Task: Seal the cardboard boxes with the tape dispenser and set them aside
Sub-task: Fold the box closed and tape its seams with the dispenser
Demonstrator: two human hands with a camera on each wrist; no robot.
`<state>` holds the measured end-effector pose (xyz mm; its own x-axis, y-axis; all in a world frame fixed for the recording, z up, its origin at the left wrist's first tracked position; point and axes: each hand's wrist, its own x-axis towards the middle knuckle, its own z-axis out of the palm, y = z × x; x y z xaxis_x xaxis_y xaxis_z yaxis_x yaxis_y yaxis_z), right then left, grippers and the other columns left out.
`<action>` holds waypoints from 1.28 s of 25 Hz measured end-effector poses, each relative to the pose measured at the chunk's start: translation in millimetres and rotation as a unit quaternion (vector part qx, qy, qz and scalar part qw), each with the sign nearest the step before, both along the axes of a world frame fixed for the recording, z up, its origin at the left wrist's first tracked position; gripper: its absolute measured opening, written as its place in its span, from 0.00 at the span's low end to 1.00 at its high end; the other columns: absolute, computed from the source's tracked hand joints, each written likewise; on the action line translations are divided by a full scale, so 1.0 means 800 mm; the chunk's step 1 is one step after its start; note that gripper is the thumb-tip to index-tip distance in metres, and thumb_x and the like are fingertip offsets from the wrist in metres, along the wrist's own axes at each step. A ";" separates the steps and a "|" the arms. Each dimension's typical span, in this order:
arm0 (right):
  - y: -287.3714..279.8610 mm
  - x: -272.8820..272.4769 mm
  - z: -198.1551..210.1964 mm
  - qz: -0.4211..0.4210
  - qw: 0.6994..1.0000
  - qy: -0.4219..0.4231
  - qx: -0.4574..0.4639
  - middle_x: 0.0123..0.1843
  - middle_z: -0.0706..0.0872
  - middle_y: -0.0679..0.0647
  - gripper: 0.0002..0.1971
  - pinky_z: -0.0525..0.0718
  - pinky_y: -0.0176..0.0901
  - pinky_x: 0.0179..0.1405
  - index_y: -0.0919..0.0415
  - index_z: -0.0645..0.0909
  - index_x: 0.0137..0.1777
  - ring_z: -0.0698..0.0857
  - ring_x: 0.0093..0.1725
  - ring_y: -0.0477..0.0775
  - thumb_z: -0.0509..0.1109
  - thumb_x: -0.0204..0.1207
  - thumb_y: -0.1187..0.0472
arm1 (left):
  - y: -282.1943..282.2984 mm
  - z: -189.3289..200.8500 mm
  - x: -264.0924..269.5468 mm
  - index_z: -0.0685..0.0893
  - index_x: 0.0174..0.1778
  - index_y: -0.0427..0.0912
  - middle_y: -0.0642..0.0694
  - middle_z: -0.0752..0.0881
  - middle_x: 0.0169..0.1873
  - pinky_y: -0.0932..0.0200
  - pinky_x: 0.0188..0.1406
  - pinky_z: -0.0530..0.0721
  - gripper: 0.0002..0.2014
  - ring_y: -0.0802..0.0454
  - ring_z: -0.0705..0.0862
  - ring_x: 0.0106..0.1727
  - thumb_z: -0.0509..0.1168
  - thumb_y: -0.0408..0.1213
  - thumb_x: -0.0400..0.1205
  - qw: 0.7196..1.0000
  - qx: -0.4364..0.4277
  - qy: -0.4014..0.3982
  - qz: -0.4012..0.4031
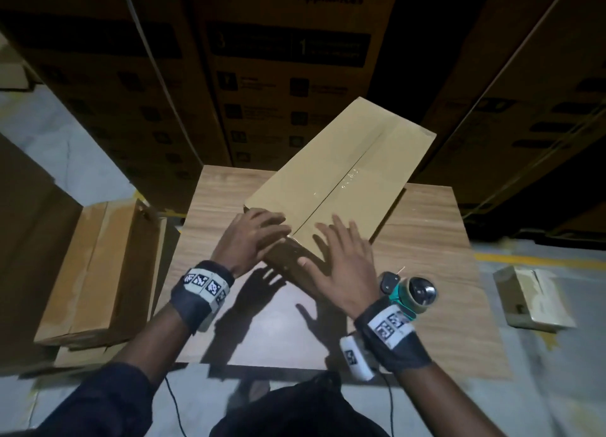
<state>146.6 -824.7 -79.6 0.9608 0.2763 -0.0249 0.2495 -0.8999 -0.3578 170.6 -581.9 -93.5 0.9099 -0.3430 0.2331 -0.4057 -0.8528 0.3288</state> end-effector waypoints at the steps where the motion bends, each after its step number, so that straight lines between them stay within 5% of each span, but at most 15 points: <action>1: 0.011 -0.007 -0.013 -0.005 1.000 0.005 -0.027 0.92 0.43 0.47 0.36 0.38 0.69 0.84 0.37 0.54 0.87 0.41 0.90 0.59 0.54 0.82 0.27 | 0.002 0.005 0.011 0.90 0.65 0.53 0.46 0.87 0.67 0.44 0.58 0.83 0.18 0.43 0.82 0.65 0.75 0.43 0.78 1.000 0.014 0.002 -0.021; 6: -0.019 0.005 -0.057 0.064 0.993 -0.062 -0.083 0.92 0.53 0.47 0.28 0.46 0.72 0.87 0.34 0.55 0.88 0.51 0.91 0.60 0.54 0.90 0.40 | -0.015 0.018 0.036 0.92 0.45 0.43 0.44 0.87 0.44 0.62 0.34 0.76 0.16 0.47 0.84 0.44 0.88 0.34 0.64 0.994 0.070 -0.022 -0.083; 10: -0.072 0.041 -0.051 0.188 0.975 -0.059 -0.105 0.89 0.57 0.38 0.26 0.51 0.71 0.87 0.31 0.56 0.87 0.55 0.90 0.53 0.53 0.90 0.39 | -0.039 0.013 0.032 0.89 0.39 0.44 0.48 0.84 0.37 0.63 0.31 0.70 0.15 0.51 0.80 0.38 0.88 0.39 0.65 0.992 0.059 -0.046 -0.101; 14: -0.114 0.055 -0.035 0.207 0.975 -0.034 -0.075 0.87 0.57 0.30 0.24 0.45 0.67 0.87 0.28 0.63 0.83 0.50 0.89 0.43 0.60 0.88 0.42 | -0.076 -0.007 0.012 0.83 0.36 0.44 0.49 0.80 0.35 0.57 0.26 0.78 0.17 0.53 0.75 0.36 0.82 0.49 0.72 0.992 0.012 -0.043 -0.121; 18: -0.081 0.040 -0.038 0.099 0.992 -0.072 0.015 0.81 0.75 0.37 0.25 0.61 0.74 0.82 0.37 0.82 0.68 0.66 0.85 0.48 0.60 0.79 0.26 | -0.068 -0.017 0.008 0.84 0.46 0.44 0.48 0.81 0.42 0.50 0.36 0.80 0.25 0.50 0.76 0.43 0.66 0.66 0.80 0.995 -0.046 -0.016 -0.083; 23: -0.049 0.033 -0.065 0.006 0.985 -0.173 0.023 0.69 0.84 0.43 0.27 0.71 0.69 0.72 0.46 0.83 0.55 0.77 0.74 0.51 0.64 0.75 0.24 | -0.052 -0.023 -0.009 0.86 0.65 0.54 0.48 0.84 0.67 0.43 0.58 0.78 0.36 0.43 0.82 0.64 0.57 0.78 0.76 0.996 0.048 -0.059 0.047; 27: -0.054 0.036 -0.075 0.025 0.977 -0.212 -0.003 0.68 0.86 0.46 0.25 0.74 0.71 0.69 0.50 0.83 0.57 0.80 0.71 0.55 0.73 0.74 0.30 | -0.061 -0.029 -0.015 0.75 0.80 0.61 0.49 0.63 0.88 0.28 0.78 0.66 0.46 0.40 0.63 0.86 0.60 0.84 0.69 0.988 0.037 0.017 0.147; 32: -0.055 0.033 -0.075 0.041 0.985 -0.160 -0.056 0.75 0.78 0.47 0.30 0.70 0.77 0.72 0.45 0.77 0.67 0.73 0.77 0.57 0.80 0.68 0.36 | -0.071 -0.023 -0.016 0.60 0.87 0.63 0.50 0.44 0.91 0.27 0.83 0.63 0.58 0.40 0.47 0.91 0.65 0.84 0.62 0.975 0.062 0.090 0.192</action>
<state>173.2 -868.4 -139.8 0.8990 0.3663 0.2402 0.4068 -0.9014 -0.1481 158.0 -638.5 -111.6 0.9993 0.0149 0.0356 0.0056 -0.9683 0.2498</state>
